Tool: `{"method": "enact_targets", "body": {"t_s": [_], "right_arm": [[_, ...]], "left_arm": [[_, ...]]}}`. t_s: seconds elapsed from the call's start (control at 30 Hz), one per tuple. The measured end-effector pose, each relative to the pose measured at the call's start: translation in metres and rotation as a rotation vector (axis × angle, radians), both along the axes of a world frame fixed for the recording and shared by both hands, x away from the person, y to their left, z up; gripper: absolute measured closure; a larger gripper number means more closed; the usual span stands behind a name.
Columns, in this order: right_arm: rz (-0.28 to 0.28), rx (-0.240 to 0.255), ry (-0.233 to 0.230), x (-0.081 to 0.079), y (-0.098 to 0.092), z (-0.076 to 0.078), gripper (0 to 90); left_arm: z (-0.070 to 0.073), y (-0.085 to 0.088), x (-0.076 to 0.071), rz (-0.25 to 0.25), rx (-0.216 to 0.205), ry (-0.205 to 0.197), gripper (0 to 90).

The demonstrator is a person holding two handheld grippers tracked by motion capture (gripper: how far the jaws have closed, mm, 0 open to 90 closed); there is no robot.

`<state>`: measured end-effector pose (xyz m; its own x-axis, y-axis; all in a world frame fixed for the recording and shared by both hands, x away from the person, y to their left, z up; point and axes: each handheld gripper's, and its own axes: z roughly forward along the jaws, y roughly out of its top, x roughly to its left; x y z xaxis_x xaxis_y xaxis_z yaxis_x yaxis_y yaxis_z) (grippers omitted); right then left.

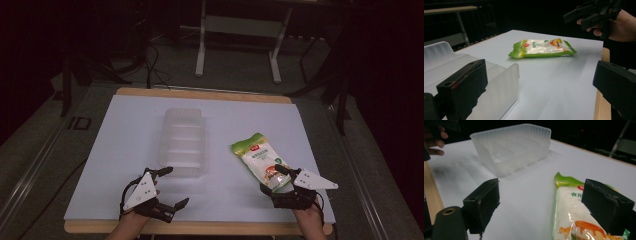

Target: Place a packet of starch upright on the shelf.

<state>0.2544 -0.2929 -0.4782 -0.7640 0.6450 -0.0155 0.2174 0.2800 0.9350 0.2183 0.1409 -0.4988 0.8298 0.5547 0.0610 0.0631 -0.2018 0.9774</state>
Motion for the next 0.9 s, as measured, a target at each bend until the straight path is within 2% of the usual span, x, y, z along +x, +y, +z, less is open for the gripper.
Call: {"method": "enact_targets", "body": {"t_s": [0.13, 0.27, 0.37, 0.53, 0.57, 0.7, 0.9], "right_arm": [[-0.010, -0.005, 0.006, 0.000, 0.000, -0.001, 14.6], [0.007, 0.047, 0.031, 0.001, -0.003, -0.001, 12.3], [0.030, 0.042, 0.061, 0.002, -0.002, -0.001, 11.4], [0.060, 0.019, 0.053, -0.001, 0.003, 0.004, 11.4], [0.080, 0.027, 0.056, -0.003, 0.006, 0.007, 11.4], [0.104, 0.036, 0.040, -0.007, 0.010, 0.015, 10.9], [0.111, 0.041, 0.009, -0.008, 0.014, 0.025, 10.3]], "left_arm": [[0.000, 0.000, 0.001, -0.001, 0.000, 0.003, 0.0], [-0.001, 0.001, 0.002, 0.001, -0.001, 0.007, 0.0], [-0.001, 0.001, 0.002, 0.001, -0.003, 0.009, 0.0], [-0.001, 0.000, 0.002, -0.007, 0.005, 0.007, 0.0], [-0.001, -0.001, 0.001, -0.008, 0.007, 0.006, 0.0], [-0.001, -0.001, 0.001, -0.015, 0.010, 0.005, 0.0], [0.000, 0.000, 0.000, -0.015, 0.007, 0.001, 0.0]]}}
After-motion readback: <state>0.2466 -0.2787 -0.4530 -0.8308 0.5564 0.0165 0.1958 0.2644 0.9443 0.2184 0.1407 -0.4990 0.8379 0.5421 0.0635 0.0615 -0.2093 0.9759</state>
